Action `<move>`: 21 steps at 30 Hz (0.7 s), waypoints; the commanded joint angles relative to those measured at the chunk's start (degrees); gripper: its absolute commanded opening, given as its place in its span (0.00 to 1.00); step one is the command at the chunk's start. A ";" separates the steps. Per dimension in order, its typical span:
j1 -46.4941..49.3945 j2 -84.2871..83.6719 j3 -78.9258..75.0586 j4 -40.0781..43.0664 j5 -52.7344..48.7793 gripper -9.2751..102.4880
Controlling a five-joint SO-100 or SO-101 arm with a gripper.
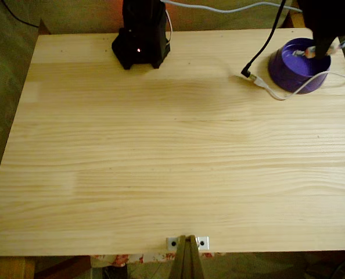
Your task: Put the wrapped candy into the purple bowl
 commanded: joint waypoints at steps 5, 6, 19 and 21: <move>-3.96 1.67 -0.70 -2.99 2.02 0.09; -4.66 1.67 -0.35 -3.16 2.02 0.09; -5.71 -1.93 -0.26 -4.22 1.76 0.13; -5.63 -2.20 -0.26 -4.13 1.67 0.14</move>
